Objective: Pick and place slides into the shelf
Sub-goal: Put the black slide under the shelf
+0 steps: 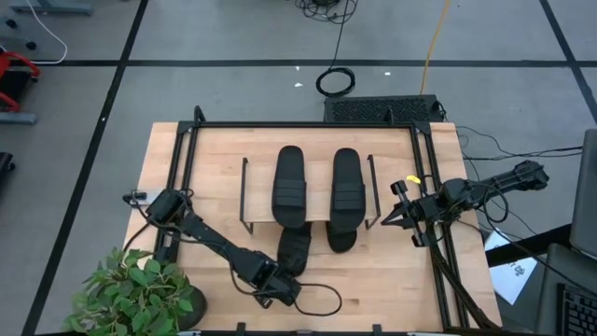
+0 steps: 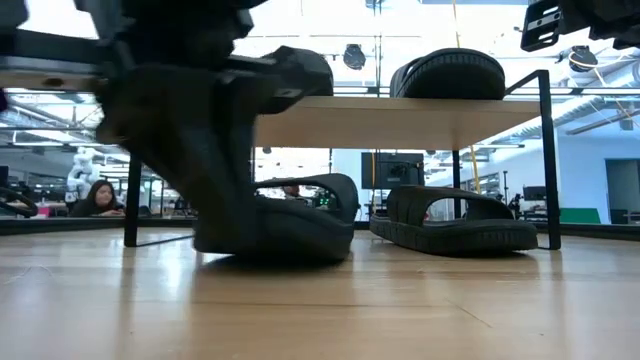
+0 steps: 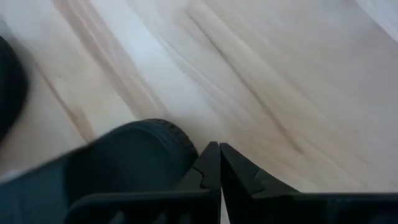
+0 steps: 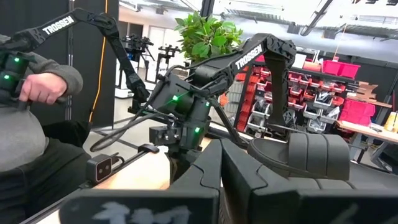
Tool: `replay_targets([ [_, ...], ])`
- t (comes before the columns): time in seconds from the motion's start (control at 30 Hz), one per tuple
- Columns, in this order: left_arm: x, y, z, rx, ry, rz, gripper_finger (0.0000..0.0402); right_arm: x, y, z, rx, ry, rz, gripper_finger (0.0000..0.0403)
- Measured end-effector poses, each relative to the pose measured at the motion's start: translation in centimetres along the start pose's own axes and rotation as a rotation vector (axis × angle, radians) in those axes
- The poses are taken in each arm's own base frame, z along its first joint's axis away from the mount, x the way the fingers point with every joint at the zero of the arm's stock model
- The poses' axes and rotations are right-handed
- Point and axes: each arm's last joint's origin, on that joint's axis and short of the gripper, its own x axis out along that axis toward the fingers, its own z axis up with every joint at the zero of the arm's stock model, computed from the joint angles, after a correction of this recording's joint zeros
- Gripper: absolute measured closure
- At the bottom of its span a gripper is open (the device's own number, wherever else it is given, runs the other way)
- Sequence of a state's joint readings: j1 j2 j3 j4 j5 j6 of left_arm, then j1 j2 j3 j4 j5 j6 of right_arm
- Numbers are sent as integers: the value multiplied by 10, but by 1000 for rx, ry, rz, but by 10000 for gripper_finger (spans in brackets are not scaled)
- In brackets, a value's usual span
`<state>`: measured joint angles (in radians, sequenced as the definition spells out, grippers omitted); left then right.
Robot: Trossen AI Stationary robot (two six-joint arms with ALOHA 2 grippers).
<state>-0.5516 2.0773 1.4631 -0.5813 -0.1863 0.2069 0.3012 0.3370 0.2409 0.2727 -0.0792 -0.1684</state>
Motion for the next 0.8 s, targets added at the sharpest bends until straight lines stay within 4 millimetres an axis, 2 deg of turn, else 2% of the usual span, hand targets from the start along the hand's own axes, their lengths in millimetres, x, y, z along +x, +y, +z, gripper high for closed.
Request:
replay_targets([
  [0.2, 2, 17, 4, 5, -72, 38, 401, 0, 0, 0, 0, 0, 0, 403],
  [0.4, 5, 37, -2, -45, -35, 120, 401, 0, 0, 0, 3, 0, 0, 403],
  [0.57, 5, 37, -2, -44, -33, 113, 401, 0, 0, 0, 1, 0, 0, 403],
  [0.8, 5, 29, -1, -22, -64, -48, 401, 0, 0, 0, 0, 1, 0, 403],
])
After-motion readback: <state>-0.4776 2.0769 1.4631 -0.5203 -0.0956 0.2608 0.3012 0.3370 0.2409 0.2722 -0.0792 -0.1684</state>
